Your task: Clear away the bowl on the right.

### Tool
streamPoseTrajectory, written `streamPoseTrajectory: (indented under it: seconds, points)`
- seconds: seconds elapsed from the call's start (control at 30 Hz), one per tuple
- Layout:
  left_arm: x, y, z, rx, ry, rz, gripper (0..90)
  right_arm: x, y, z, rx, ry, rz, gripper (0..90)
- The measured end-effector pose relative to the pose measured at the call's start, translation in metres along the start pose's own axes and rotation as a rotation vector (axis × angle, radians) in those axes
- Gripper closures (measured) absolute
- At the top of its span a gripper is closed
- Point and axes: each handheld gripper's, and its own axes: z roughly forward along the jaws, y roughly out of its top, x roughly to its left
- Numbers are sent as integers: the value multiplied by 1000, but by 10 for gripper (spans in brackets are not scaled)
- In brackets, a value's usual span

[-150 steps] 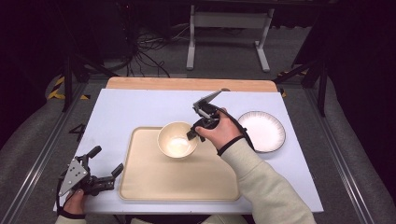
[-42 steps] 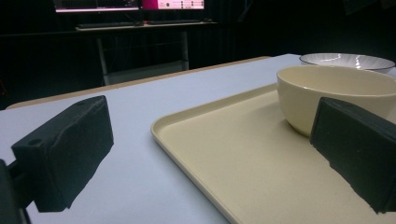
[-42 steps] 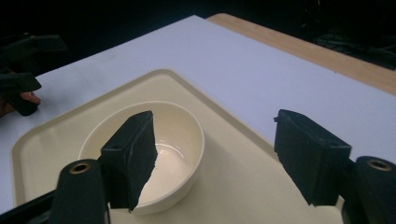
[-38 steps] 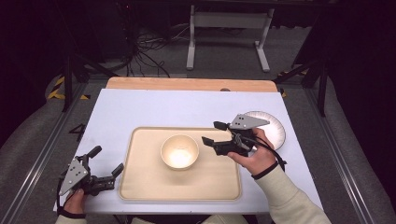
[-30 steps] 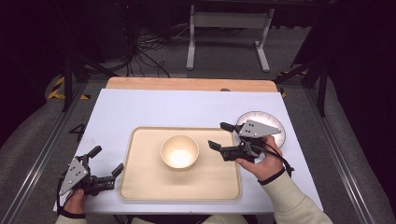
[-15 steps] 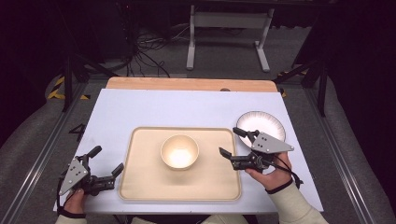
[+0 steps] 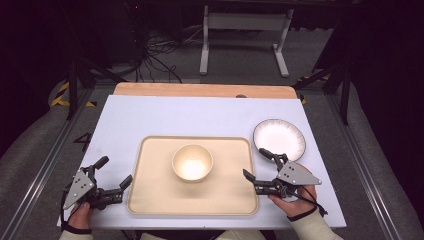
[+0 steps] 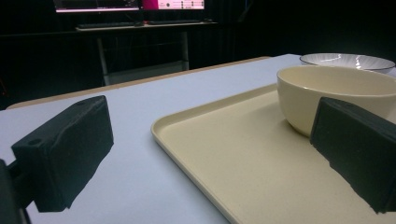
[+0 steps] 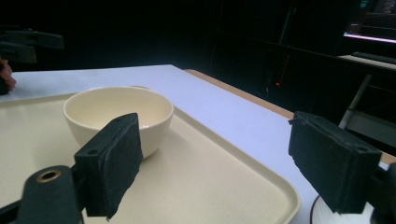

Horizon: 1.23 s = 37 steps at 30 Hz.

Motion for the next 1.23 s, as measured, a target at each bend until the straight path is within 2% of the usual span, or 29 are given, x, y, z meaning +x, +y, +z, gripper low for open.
streamPoseTrajectory:
  seconds: [0.13,0.2,0.33,0.5,0.67,0.8,0.93,1.0,1.17,1.23]
  points:
    - [0,0,0,0,1,1,2,0,-6,-2,5,-2,6,157]
    - [0,0,0,0,0,0,2,1,-13,-3,30,2,-3,152]
    - [0,0,0,0,0,1,2,1,-16,-5,31,0,-1,152]
    - [0,0,0,-1,1,1,2,0,-24,-5,43,-8,34,152]
    - [0,0,0,-2,1,3,2,0,-30,-5,48,-30,38,152]
    - [0,0,0,-5,1,4,2,-3,-39,-4,49,-44,88,156]
    - [0,0,0,-6,1,4,2,-3,-40,-6,32,-66,96,157]
    - [0,0,0,-6,1,4,2,-4,-42,-9,2,-93,128,123]
    - [0,0,0,-6,1,4,2,-8,-45,-14,-50,-106,173,80]
    - [0,0,0,-6,1,4,2,-7,-45,-14,-55,-102,160,77]
